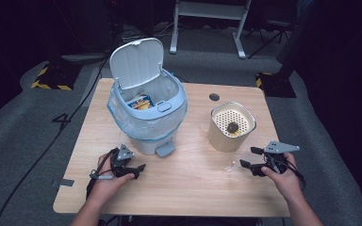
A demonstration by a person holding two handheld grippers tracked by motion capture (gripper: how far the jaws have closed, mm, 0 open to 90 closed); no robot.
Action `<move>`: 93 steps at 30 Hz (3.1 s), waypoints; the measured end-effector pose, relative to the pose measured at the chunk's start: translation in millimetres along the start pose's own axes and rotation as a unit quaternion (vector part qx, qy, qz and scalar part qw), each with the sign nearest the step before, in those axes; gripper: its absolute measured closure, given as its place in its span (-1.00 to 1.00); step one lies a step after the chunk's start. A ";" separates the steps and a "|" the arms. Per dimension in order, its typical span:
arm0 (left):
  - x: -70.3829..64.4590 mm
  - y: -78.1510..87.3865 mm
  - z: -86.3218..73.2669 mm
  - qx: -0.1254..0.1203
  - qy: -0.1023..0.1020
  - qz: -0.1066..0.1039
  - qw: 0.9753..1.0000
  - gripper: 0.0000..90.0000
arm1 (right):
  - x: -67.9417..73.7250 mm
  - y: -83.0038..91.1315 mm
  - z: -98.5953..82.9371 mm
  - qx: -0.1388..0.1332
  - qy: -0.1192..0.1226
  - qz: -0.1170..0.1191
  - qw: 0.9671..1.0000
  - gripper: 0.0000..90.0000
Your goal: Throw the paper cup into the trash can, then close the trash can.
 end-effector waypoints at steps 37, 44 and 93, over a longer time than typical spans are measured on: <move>7.3 39.8 7.2 -0.036 0.026 -0.031 0.999 -0.25 | -13.4 -27.2 -43.8 0.052 -0.007 -0.027 0.998 -0.67; 22.9 78.7 24.6 -0.080 0.021 -0.045 0.996 -0.24 | -13.4 -27.2 -43.8 0.052 -0.007 -0.027 0.998 -0.67; 127.2 165.4 185.7 -0.253 0.102 0.048 0.961 -0.16 | -13.5 -27.2 -43.8 0.052 -0.007 -0.027 0.998 -0.67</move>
Point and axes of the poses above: each handheld gripper's, and its own axes: y roughly backward along the jaws, z roughly out of its top, x roughly to its left, the point moved 2 cm from there along -y, roughly forward along the jaws, and after that the axes turned 11 degrees about z, right-handed, at the moved point
